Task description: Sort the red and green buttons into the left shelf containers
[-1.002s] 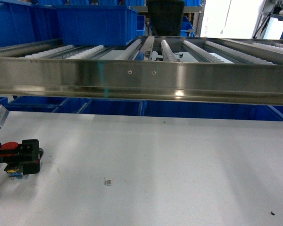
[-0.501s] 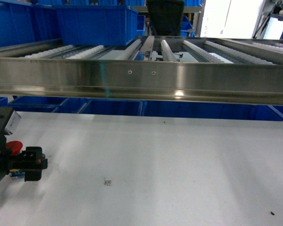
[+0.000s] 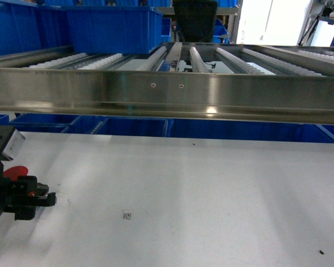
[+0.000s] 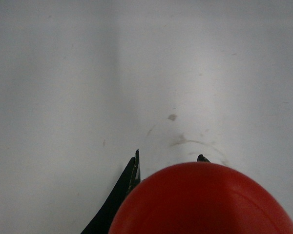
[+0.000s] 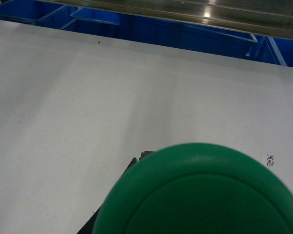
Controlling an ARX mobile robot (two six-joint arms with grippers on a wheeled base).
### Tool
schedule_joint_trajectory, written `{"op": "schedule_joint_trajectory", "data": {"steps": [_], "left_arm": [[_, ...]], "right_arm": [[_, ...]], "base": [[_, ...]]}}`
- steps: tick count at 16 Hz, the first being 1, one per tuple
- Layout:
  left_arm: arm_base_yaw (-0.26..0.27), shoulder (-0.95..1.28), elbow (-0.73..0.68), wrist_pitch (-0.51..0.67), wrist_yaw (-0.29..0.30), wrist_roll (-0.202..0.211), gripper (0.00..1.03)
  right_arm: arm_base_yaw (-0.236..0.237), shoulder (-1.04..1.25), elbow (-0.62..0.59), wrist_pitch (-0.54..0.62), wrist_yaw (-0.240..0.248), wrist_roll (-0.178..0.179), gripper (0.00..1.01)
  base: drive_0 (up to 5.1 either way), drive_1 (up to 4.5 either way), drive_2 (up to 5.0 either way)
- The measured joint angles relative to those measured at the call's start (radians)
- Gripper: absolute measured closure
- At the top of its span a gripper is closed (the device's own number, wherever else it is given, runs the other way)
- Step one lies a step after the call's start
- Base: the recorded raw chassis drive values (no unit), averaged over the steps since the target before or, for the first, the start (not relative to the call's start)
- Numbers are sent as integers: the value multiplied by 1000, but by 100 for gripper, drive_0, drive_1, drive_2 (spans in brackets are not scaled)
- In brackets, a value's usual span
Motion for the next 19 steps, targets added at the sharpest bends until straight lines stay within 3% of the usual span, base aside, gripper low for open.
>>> {"op": "schedule_joint_trajectory", "data": {"steps": [4,7,10,13,14,15,17,19], "left_arm": [[60,-327,-119,-103,102,-11,76],[103,-605,-200,-266,142,-8,76],[85,-882,-217,-427,166,9,76],[35,-1039,-212,-478,156,19,76],[29,-1047,-212,-425,140,47,76],[42,-1018,-227,-285,96,106,76],[105,-874,-248,80,88,304,76],[104,-881,-244,155,95,364,76]], "right_arm": [[0,0,0,0,0,0,74],[0,0,0,0,0,0,74],[0,0,0,0,0,0,74],[0,0,0,0,0,0,74],[0,0,0,0,0,0,74],[0,0,0,0,0,0,74],[0,0,0,0,0,0,74],[0,1,0,0,0,0,74]], "base": [[0,0,0],[0,0,0],[0,0,0],[0,0,0],[0,0,0],[0,0,0],[0,0,0],[0,0,0]]}}
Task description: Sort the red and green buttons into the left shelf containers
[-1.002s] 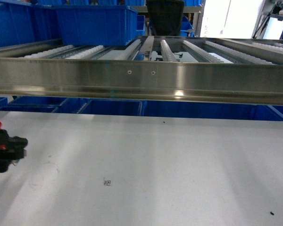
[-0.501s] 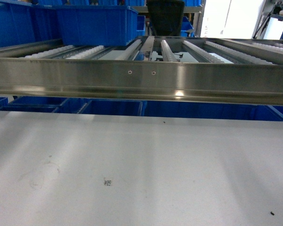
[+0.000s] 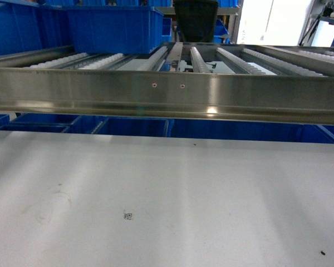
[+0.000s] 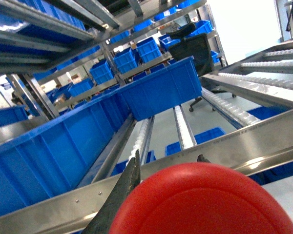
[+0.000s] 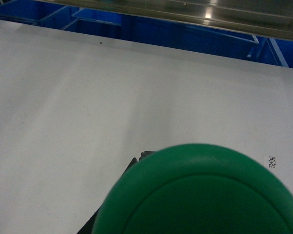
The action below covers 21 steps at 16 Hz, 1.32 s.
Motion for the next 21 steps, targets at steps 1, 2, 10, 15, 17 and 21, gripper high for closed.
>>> {"op": "schedule_joint_trajectory", "data": {"steps": [1,2,10,15,17,21], "left_arm": [[0,-4,1,-3,3,22,76],[-1,-3,1,-3,3,27,76],[-89,-154,-11,-210,-76,-30,76],[-122,-259,-26,-321,-130,-109,76],[-122,-254,-26,-328,-131,-121,76],[-122,-253,-26,-325,-134,-124,76]], "right_arm": [[0,-1,0,0,2,0,74],[0,-1,0,0,2,0,74],[0,-1,0,0,2,0,74],[0,-1,0,0,2,0,74],[0,-1,0,0,2,0,74],[0,-1,0,0,3,0,74]], "base": [[0,0,0],[0,0,0],[0,0,0],[0,0,0],[-480,151,342],[-462,119,376]]}}
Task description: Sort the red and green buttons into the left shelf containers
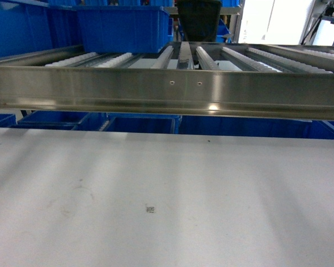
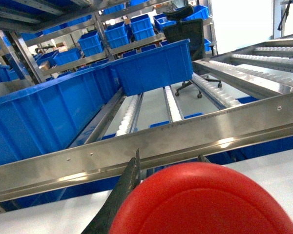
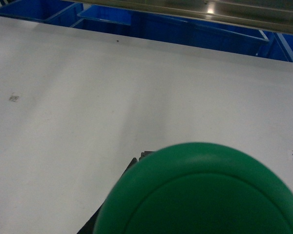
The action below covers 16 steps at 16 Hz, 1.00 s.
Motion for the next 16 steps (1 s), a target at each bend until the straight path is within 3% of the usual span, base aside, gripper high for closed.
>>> {"op": "schedule_joint_trajectory", "data": {"steps": [5,16], "left_arm": [[0,0,0,1,0,0,76],[0,-2,0,3,0,-1,76]], "right_arm": [[0,0,0,0,0,0,74],[0,0,0,1,0,0,74]], "base": [[-457,102,390],[-493,246,246]]}}
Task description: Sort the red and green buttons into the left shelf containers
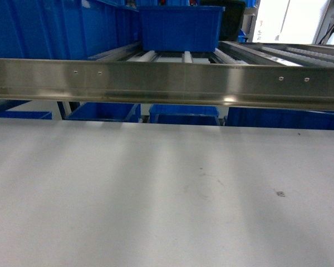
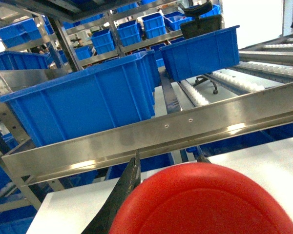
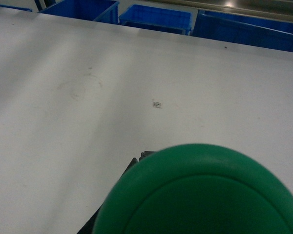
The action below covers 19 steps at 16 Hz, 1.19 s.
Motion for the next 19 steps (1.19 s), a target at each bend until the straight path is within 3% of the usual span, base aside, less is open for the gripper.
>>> {"op": "schedule_joint_trajectory", "data": {"steps": [19], "left_arm": [[1,2,0,-5,-1,-2,76]], "right_arm": [[0,0,0,-2,0,0,74]], "base": [[-499,242,242]]}}
